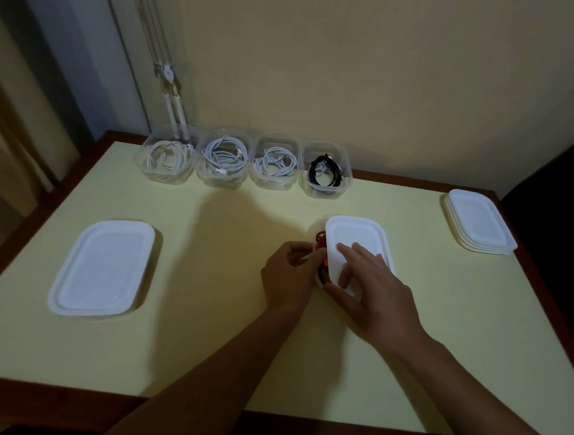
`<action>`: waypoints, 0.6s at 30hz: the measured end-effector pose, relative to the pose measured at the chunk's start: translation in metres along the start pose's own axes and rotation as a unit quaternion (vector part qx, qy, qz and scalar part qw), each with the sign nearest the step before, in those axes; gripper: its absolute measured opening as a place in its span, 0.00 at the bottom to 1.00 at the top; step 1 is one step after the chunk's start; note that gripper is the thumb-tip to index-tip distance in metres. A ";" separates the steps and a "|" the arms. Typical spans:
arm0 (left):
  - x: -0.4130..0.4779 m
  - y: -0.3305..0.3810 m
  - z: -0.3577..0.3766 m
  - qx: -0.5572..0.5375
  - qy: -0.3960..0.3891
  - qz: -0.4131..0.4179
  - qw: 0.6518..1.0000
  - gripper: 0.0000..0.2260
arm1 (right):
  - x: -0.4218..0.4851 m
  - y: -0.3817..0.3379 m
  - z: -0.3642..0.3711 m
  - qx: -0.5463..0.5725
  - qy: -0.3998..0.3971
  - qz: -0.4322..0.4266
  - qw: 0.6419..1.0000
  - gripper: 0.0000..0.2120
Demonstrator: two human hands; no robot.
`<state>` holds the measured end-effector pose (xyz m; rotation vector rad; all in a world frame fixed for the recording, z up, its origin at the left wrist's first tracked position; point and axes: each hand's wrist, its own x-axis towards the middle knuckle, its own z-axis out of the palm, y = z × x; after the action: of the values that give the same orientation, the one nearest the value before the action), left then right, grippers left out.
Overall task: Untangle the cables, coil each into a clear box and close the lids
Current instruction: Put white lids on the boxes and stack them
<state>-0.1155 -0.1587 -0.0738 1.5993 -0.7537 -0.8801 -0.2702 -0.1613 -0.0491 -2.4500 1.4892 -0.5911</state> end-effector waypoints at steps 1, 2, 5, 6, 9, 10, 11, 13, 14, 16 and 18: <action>-0.001 0.000 -0.001 0.008 -0.002 0.003 1.000 0.07 | 0.001 -0.002 0.001 -0.006 0.006 -0.005 1.000 0.28; -0.003 0.001 -0.002 0.016 -0.004 0.009 1.000 0.06 | 0.001 -0.004 0.002 -0.008 0.007 -0.009 1.000 0.28; -0.003 -0.001 -0.003 0.037 0.001 0.019 0.999 0.08 | 0.006 -0.009 0.006 -0.013 -0.027 -0.012 0.999 0.28; -0.003 -0.002 -0.003 0.044 0.002 0.017 0.999 0.08 | 0.008 -0.011 0.008 -0.017 -0.042 -0.013 0.999 0.28; -0.002 -0.001 -0.006 0.044 -0.007 0.005 0.999 0.10 | 0.013 -0.019 0.010 -0.042 -0.058 -0.018 0.997 0.24; -0.002 -0.001 -0.007 0.043 -0.011 0.004 0.999 0.11 | 0.015 -0.022 0.009 -0.052 -0.057 -0.014 0.997 0.23; -0.002 0.000 -0.008 0.041 -0.017 0.003 0.999 0.12 | 0.015 -0.024 0.008 -0.056 -0.055 -0.006 0.997 0.21; -0.004 -0.001 -0.009 0.023 -0.038 0.004 0.999 0.10 | 0.019 -0.027 0.005 -0.046 -0.052 0.013 0.997 0.21; -0.005 -0.002 -0.010 0.021 -0.049 0.013 0.998 0.08 | 0.022 -0.028 0.002 -0.041 -0.047 0.019 0.998 0.23; -0.004 -0.003 -0.011 0.025 -0.059 0.033 0.997 0.09 | 0.031 -0.022 0.000 -0.059 -0.029 0.020 0.998 0.28; -0.004 -0.003 -0.012 0.017 -0.059 0.038 0.997 0.10 | 0.038 -0.009 0.003 -0.120 -0.043 0.026 0.992 0.33</action>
<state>-0.1074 -0.1491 -0.0749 1.5491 -0.9110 -0.9166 -0.2460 -0.1906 -0.0393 -2.5639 1.6698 -0.3087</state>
